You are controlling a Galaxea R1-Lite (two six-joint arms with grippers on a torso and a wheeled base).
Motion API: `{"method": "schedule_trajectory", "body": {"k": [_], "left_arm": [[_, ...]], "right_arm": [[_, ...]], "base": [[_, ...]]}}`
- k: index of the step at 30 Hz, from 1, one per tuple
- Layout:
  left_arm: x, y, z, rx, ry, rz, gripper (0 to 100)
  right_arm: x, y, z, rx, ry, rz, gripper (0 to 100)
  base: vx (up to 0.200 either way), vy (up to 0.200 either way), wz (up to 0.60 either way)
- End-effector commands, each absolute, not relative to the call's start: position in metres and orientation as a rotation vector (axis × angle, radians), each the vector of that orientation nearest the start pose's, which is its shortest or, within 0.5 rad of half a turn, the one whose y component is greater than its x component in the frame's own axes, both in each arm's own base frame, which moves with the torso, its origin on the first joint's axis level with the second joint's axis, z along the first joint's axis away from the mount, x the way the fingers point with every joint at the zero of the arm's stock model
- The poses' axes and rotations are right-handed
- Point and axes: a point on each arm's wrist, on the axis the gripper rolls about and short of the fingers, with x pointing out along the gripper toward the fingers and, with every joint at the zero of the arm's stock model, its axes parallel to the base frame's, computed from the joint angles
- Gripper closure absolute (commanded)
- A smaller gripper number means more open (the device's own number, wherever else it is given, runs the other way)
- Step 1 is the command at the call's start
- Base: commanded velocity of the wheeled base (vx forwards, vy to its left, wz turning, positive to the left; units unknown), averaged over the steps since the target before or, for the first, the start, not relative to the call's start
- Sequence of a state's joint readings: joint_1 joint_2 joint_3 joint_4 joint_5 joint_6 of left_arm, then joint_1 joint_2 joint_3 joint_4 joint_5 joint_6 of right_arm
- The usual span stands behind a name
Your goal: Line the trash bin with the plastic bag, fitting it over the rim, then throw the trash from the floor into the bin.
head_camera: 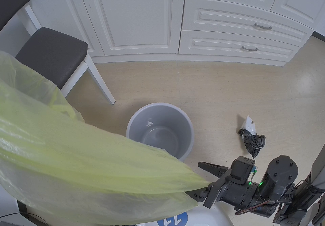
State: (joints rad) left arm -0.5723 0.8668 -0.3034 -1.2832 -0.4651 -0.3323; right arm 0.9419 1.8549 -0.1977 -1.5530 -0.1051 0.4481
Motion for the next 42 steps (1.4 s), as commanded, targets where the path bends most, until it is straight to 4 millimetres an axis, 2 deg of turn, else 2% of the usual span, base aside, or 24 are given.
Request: {"method": "schedule_trajectory", "body": {"k": [1,2,11,19,24,25,27,33,38,42], "left_arm": [[0.053,-0.046,0.265,-0.329,-0.579,-1.107,100],[0.053,-0.046,0.265,-0.329,-0.579,-1.107,100],[0.054,-0.047,0.263,-0.329,-0.568,-1.106,100],[0.069,-0.055,0.258,-0.332,-0.491,-1.092,100],[0.082,-0.060,0.255,-0.328,-0.440,-1.051,100],[0.082,-0.060,0.255,-0.328,-0.440,-1.051,100],[0.089,-0.061,0.255,-0.327,-0.401,-1.017,100],[0.100,-0.064,0.263,-0.352,-0.230,-0.883,100],[0.103,-0.063,0.273,-0.358,-0.089,-0.764,100],[0.101,-0.059,0.284,-0.337,0.091,-0.632,100]], "right_arm": [[0.146,0.197,0.101,0.379,0.255,0.806,0],[0.146,0.197,0.101,0.381,0.252,0.807,100],[0.149,0.198,0.104,0.390,0.232,0.780,100],[0.156,0.198,0.132,0.381,0.060,0.688,100],[0.163,0.203,0.167,0.417,-0.063,0.548,100],[0.163,0.203,0.167,0.417,-0.063,0.548,100],[0.166,0.207,0.189,0.427,-0.074,0.429,100],[0.163,0.201,0.217,0.437,-0.078,0.328,100],[0.164,0.199,0.220,0.428,-0.093,0.281,100],[0.159,0.203,0.216,0.328,-0.099,0.221,100]], "base": [[0.000,0.000,0.00],[0.000,0.000,0.00],[0.000,0.000,0.00],[0.000,0.000,0.00],[0.000,0.000,0.00],[0.000,0.000,0.00],[0.000,0.000,0.00],[0.000,0.000,0.00],[0.000,0.000,0.00],[0.000,0.000,0.00]]}}
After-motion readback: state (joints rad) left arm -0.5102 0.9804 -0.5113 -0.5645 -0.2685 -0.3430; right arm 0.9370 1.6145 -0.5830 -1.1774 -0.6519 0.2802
